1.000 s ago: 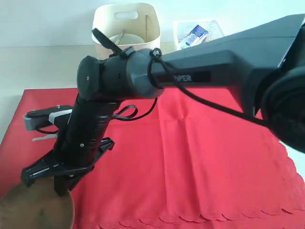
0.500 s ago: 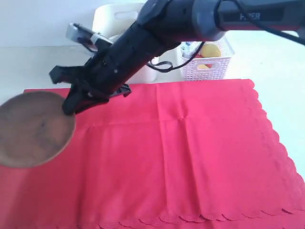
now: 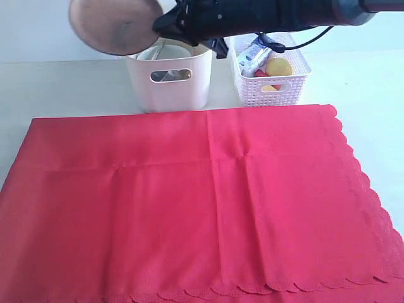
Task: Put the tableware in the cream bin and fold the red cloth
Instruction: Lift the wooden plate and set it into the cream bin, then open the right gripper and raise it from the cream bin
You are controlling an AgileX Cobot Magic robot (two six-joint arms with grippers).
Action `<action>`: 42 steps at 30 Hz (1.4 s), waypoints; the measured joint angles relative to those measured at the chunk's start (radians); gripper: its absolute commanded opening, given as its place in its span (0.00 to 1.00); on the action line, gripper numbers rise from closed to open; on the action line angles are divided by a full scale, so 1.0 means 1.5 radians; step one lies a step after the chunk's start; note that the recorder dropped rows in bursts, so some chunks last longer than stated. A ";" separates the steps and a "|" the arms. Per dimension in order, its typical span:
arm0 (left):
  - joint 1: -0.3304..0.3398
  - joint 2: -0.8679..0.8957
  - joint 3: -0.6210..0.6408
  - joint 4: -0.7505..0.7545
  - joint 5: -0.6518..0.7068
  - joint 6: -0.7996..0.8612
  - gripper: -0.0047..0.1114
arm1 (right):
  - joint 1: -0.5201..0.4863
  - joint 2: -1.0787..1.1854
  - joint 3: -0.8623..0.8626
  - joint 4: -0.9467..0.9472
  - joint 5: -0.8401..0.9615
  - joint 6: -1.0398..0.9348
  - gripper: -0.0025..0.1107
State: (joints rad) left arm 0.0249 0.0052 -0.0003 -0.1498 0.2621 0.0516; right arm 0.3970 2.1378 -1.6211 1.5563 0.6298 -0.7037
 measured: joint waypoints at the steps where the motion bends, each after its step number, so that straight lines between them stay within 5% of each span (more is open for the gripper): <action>1: 0.000 0.000 0.000 0.000 0.000 0.000 0.06 | -0.001 0.000 0.000 0.003 -0.030 0.004 0.02; 8: 0.000 0.000 0.000 0.000 0.000 0.000 0.06 | -0.002 0.000 0.000 0.014 -0.194 0.060 0.02; 18: 0.000 0.000 0.000 0.000 0.000 0.000 0.06 | -0.002 0.000 0.000 0.019 -0.228 0.068 0.04; 25: 0.000 0.000 0.000 0.000 0.000 0.000 0.06 | -0.001 0.000 0.000 0.019 -0.270 0.069 0.27; 28: 0.000 0.000 0.000 0.000 0.000 0.000 0.06 | -0.001 0.000 0.000 -0.010 -0.279 0.071 0.49; 31: 0.000 0.000 0.000 0.000 0.000 0.000 0.06 | -0.001 0.000 0.000 -0.052 -0.277 0.071 0.54; 35: 0.000 0.000 0.000 0.000 0.000 0.000 0.06 | -0.001 0.000 0.000 -0.059 -0.192 0.071 0.47; 42: 0.000 0.000 0.000 0.000 0.000 0.000 0.06 | -0.001 -0.005 0.000 -0.206 -0.116 0.077 0.02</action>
State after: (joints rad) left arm 0.0249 0.0052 -0.0003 -0.1498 0.2621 0.0516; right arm 0.3950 2.1307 -1.6211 1.2469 0.4552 -0.5876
